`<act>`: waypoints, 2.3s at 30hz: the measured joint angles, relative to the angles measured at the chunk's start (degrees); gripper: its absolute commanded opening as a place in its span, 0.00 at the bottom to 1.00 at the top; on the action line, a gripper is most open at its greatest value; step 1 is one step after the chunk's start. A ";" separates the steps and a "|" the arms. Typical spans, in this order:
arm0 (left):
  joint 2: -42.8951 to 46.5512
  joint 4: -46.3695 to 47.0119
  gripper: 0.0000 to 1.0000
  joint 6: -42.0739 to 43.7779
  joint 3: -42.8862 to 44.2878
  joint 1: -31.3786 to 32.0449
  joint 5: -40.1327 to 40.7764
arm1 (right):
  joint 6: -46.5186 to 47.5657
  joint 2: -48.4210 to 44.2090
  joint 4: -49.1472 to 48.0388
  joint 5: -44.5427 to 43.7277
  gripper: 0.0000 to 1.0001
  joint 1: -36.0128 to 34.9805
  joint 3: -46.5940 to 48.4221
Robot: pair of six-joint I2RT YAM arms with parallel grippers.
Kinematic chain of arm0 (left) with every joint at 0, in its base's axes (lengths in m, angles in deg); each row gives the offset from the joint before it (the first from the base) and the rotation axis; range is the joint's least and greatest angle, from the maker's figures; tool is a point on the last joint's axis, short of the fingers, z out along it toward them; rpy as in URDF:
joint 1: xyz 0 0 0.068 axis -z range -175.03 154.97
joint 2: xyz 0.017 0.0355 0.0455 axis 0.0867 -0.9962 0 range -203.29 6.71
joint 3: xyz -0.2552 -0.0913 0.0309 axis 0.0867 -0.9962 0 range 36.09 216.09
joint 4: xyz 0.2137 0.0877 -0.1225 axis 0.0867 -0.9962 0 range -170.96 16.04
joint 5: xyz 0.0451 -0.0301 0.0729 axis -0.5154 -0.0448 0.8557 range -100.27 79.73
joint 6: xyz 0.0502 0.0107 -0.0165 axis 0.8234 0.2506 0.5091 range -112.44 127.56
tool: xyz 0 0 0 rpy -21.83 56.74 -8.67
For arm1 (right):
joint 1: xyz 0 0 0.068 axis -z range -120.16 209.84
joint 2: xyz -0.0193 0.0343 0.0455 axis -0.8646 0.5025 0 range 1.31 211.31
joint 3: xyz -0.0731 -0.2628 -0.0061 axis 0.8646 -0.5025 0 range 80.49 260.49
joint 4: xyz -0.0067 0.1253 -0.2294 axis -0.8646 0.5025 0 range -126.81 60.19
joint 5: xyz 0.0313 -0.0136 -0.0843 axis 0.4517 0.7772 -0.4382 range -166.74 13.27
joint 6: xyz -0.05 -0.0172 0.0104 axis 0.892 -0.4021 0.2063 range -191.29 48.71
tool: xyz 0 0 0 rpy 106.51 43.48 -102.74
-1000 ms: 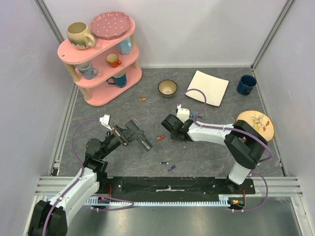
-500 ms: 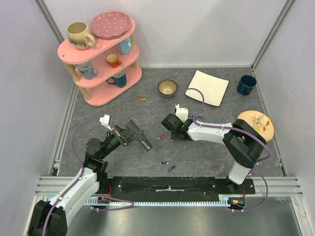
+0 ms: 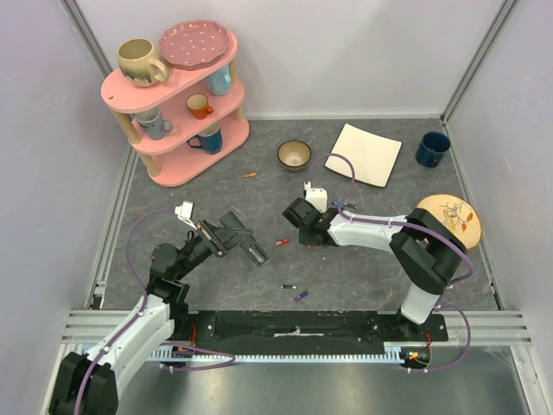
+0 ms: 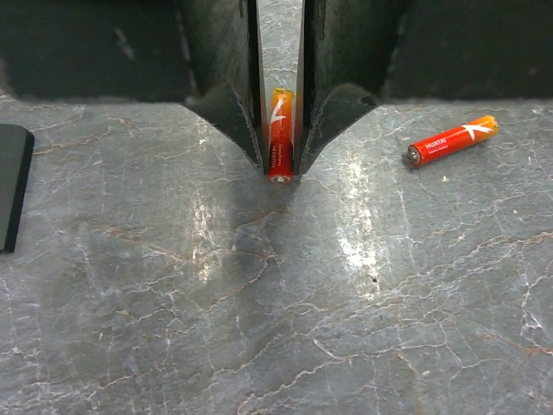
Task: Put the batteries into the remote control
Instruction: Pick up the battery from the center of the board, then load the battery into the remote control.
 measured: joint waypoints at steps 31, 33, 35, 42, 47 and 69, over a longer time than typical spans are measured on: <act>-3.13 0.02 0.02 0.00 0.00 0.57 1.46 | 8.04 -9.84 -3.50 6.45 0.00 1.68 -6.32; -4.59 0.09 0.02 0.00 0.00 0.98 1.53 | 9.73 -14.60 -4.26 6.23 0.00 1.70 -7.34; -6.47 0.42 0.02 0.00 0.00 1.55 1.64 | 11.54 -19.41 -4.98 6.03 0.00 1.70 -7.93; -15.32 3.54 0.02 0.02 0.09 5.33 3.15 | 18.93 -31.65 -7.91 4.87 0.00 1.68 -8.11; -23.15 7.54 0.02 -0.02 1.81 7.39 3.56 | 23.61 -35.23 -9.09 4.66 0.00 1.68 -8.83; -38.21 22.58 0.02 -0.50 7.48 12.33 4.11 | 29.92 -46.07 -16.02 15.63 0.00 -3.78 -14.53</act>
